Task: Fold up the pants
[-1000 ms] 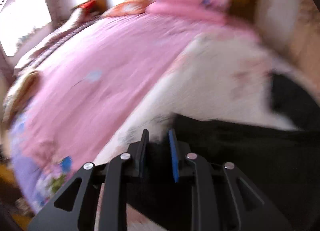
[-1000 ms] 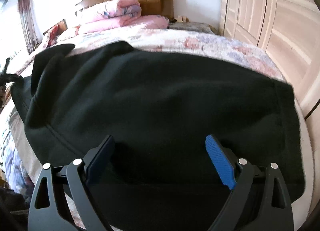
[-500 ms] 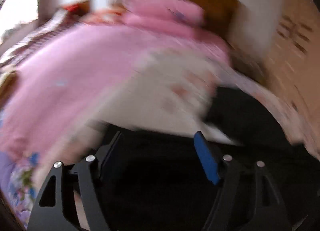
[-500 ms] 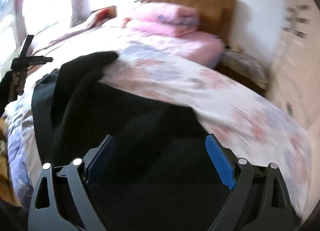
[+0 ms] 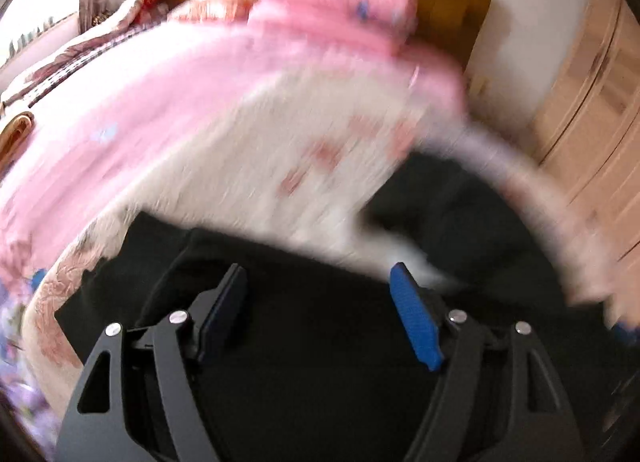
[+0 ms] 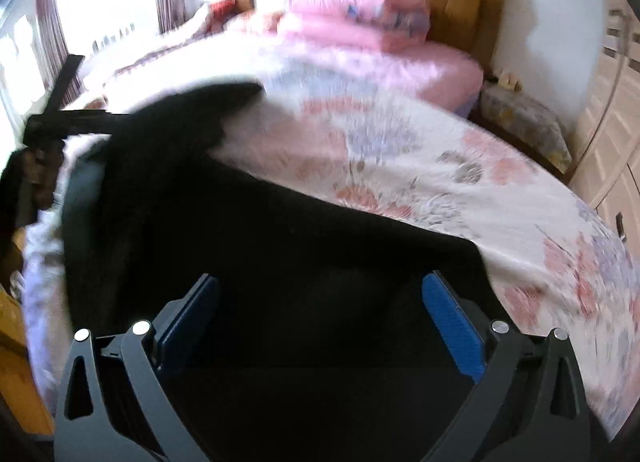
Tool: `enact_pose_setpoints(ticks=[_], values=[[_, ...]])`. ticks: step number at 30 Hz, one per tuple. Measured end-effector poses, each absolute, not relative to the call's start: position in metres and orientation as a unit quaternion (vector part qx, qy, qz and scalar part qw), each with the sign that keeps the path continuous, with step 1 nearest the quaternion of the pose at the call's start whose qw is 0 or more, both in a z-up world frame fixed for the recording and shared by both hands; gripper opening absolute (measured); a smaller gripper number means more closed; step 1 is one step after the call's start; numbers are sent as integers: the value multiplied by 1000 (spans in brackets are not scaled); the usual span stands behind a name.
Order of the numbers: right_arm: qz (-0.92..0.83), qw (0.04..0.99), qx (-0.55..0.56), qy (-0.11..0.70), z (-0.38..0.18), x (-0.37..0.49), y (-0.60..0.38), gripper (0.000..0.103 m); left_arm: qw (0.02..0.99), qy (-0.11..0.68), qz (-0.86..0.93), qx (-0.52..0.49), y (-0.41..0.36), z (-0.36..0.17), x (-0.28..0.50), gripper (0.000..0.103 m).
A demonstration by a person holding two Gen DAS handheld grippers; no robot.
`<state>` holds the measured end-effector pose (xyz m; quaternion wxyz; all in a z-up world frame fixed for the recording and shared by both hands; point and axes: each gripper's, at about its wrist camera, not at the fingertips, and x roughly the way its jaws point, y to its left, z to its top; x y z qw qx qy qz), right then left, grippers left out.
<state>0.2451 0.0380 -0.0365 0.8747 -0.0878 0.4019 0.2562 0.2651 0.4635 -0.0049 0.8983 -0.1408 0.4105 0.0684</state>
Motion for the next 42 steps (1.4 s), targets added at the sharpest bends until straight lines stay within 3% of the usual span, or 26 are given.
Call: enact_pose_setpoints(ticks=[2,3,6,10,12,14,20,21,22,23,24,25,28,34,38,42], values=[[252,885,-75,384,-26,223,22,98,898,393,-9,-195,440,19,267,96],[243,891,-69,376,-24,210,13,98,887,403,-45,-220,429,22,275,101],[228,897,-54,375,-26,192,-4,98,840,474,-61,-257,395,9,304,101],[212,902,-16,376,-31,178,-33,98,762,513,-54,-393,399,-32,307,93],[211,903,1,374,-30,177,-42,98,720,480,-91,-493,408,-49,295,87],[217,901,18,375,-32,182,-44,98,702,442,-138,-541,409,-57,295,76],[218,901,0,375,-40,180,-35,98,649,348,-156,-659,444,-102,326,71],[218,901,-1,374,-41,180,-36,98,638,339,-153,-674,447,-109,329,66],[218,901,0,375,-42,180,-36,98,629,330,-150,-688,451,-117,331,51],[217,900,2,377,-43,181,-37,98,629,325,-148,-691,452,-120,332,31],[216,899,5,380,-44,182,-37,98,639,320,-143,-685,451,-119,330,16],[216,897,11,385,-46,185,-39,98,658,311,-135,-672,451,-113,327,9],[216,893,23,393,-49,188,-42,98,731,300,-118,-601,444,-76,310,8],[221,890,28,398,-51,190,-43,98,917,250,-38,-308,423,58,228,9],[220,883,31,414,-56,196,-42,98,933,255,60,-249,449,62,175,11],[225,869,38,439,-64,204,-40,98,892,329,171,-259,506,-4,154,26]])
